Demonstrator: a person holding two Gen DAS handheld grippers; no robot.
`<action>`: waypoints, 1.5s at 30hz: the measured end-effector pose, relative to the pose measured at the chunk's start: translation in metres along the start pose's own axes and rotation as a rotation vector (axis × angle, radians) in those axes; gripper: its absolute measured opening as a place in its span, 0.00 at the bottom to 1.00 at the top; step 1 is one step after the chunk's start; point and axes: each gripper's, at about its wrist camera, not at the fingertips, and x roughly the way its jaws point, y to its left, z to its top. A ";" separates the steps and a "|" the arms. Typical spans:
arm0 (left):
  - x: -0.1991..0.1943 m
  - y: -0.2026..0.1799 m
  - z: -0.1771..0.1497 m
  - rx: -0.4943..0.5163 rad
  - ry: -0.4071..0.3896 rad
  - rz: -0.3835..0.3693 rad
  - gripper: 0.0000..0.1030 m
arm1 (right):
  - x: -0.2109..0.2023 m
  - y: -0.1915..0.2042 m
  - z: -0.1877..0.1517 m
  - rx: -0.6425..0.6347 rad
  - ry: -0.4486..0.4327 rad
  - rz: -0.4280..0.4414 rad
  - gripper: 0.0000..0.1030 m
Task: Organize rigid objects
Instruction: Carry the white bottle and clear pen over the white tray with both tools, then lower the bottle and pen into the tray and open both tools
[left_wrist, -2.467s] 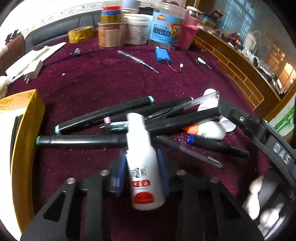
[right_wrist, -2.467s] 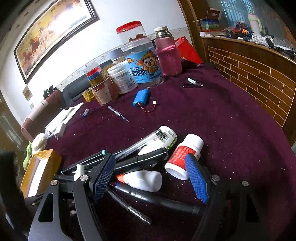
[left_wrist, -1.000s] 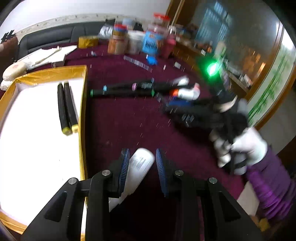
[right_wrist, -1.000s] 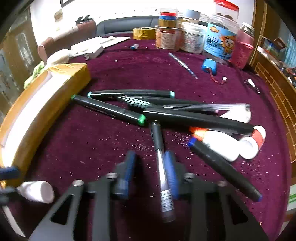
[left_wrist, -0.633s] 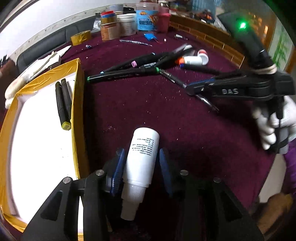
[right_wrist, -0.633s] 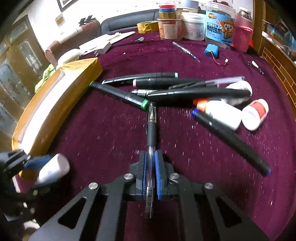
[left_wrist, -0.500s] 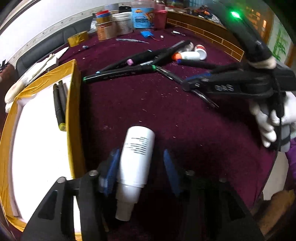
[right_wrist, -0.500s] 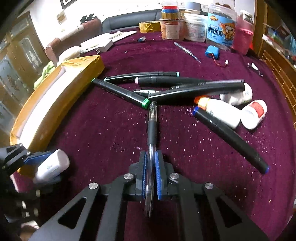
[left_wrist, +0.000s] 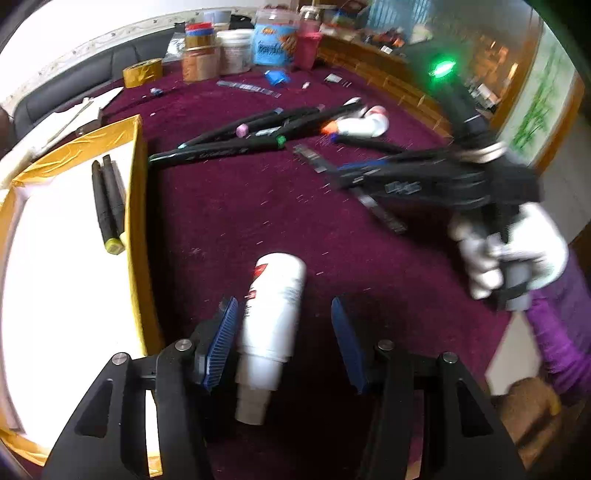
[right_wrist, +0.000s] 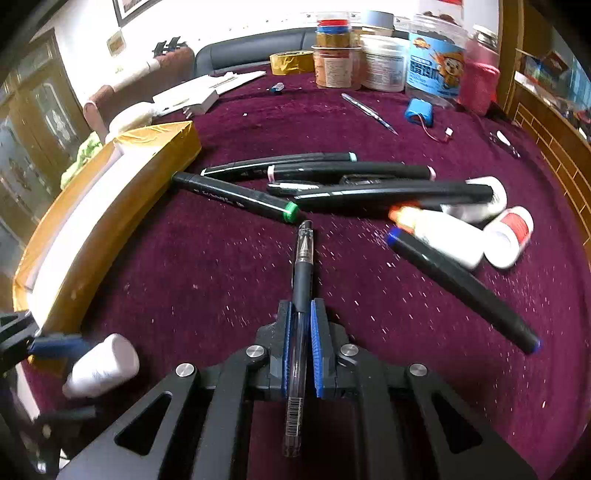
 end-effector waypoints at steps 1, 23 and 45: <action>0.006 -0.001 0.000 0.009 0.019 0.042 0.49 | -0.002 -0.004 -0.002 0.013 0.000 0.016 0.09; -0.068 0.094 0.010 -0.339 -0.252 -0.122 0.26 | -0.043 0.057 0.024 0.104 -0.044 0.539 0.09; 0.006 0.253 0.031 -0.721 -0.143 -0.014 0.27 | 0.098 0.178 0.128 0.105 0.116 0.346 0.09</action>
